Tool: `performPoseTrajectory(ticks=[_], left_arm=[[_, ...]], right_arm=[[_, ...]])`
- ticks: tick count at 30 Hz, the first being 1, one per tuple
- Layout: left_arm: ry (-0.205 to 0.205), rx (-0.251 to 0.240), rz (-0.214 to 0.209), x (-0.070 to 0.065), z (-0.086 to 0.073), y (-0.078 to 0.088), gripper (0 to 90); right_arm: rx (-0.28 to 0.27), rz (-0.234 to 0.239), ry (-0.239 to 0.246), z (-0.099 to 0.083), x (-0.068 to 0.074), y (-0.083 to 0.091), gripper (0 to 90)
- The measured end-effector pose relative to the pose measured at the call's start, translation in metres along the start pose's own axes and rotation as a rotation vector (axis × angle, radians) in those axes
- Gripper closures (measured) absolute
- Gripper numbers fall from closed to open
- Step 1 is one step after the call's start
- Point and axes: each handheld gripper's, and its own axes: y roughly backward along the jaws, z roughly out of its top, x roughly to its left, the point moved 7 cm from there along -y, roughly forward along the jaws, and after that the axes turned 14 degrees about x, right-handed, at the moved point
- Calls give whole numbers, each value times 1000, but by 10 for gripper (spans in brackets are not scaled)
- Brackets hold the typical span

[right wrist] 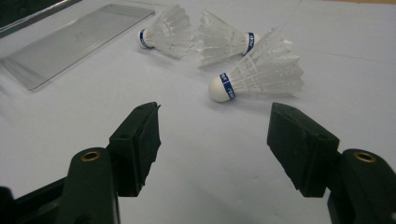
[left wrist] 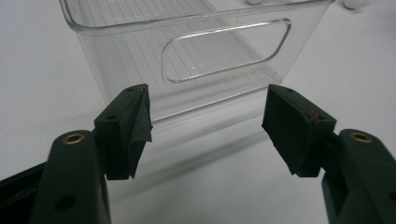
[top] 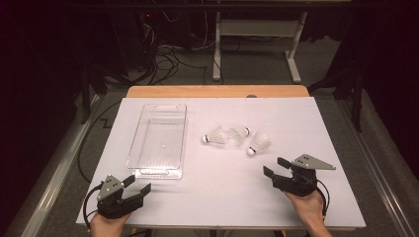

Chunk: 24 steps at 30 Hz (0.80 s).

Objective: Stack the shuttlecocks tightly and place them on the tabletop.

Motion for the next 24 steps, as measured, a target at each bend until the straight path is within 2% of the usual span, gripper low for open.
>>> performPoseTrajectory(ticks=[24], left_arm=[[-9, 10, -4, -1, 0, -2, 335]], right_arm=[[50, 9, -1, 16, 2, -17, 410]])
